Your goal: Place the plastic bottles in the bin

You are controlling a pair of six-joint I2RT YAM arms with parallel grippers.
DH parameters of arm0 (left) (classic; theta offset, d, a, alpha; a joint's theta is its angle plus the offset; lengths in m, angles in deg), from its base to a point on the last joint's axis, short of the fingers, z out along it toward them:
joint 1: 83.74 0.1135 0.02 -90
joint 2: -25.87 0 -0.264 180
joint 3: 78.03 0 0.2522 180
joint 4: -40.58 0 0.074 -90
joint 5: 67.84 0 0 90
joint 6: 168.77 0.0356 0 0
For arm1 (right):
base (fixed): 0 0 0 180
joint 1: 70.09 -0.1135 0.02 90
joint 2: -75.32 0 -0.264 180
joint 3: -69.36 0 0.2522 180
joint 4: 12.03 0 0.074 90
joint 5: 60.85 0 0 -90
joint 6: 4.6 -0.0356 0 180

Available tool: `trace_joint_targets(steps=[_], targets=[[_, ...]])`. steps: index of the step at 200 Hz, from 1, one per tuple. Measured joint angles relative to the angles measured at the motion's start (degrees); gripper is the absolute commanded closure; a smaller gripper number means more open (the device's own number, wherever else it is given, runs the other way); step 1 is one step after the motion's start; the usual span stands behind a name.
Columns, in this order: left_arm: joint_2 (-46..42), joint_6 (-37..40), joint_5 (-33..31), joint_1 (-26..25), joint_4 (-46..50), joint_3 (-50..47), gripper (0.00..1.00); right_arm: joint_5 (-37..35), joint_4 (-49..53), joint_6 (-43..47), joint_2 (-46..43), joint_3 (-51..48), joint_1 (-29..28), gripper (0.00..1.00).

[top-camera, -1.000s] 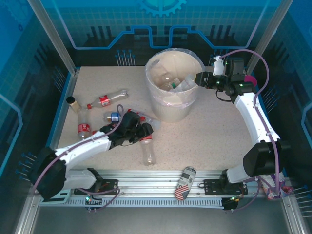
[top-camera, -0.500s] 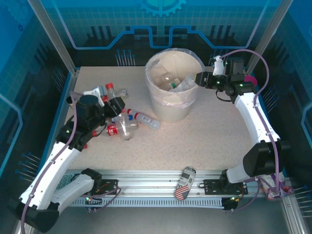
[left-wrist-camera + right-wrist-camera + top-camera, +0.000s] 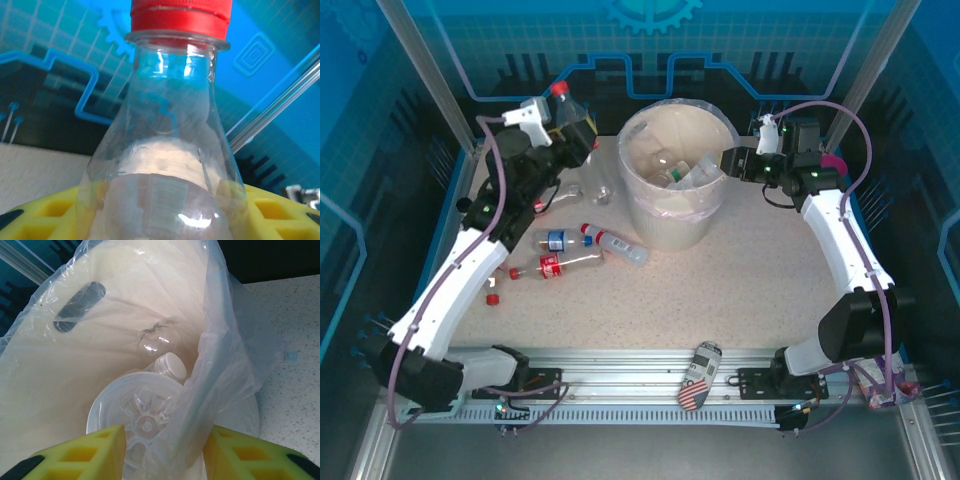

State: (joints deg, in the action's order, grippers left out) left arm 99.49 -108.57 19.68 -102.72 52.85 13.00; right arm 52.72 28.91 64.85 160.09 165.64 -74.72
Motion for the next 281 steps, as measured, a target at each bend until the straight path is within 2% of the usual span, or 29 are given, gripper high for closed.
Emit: trace_joint_targets(steps=[40,76,105,132,176,217,281], targets=[[9.77,1.6,3.28,-0.66,-12.9,6.54,0.9,0.09,-0.28,-0.72,0.17,-0.07,0.0,0.56],[20.06,10.54,7.82,-4.11,-14.71,17.64,0.87,0.63,-1.51,-1.7,0.17,-0.61,0.0,0.57],[27.52,17.16,11.5,-6.82,-10.88,25.2,0.87,0.63,-1.49,-1.7,0.17,-0.66,0.0,0.57],[32.04,22.95,13.05,-9.07,-4.94,28.3,0.87,0.55,-1.46,-1.7,0.17,-0.66,0.0,0.57],[35.95,28.28,14.6,-11.21,1.64,28.35,0.88,0.5,-1.38,-1.51,0.17,-0.66,-0.09,0.57],[36.39,32.92,15.04,-11.54,3.98,26.69,0.87,0.44,-0.66,-1.05,0.17,-0.28,-0.13,0.57],[39.32,36.61,16.46,-11.91,9.75,26.71,0.87,0.22,-0.63,-0.85,0.17,-0.26,-0.22,0.57]])
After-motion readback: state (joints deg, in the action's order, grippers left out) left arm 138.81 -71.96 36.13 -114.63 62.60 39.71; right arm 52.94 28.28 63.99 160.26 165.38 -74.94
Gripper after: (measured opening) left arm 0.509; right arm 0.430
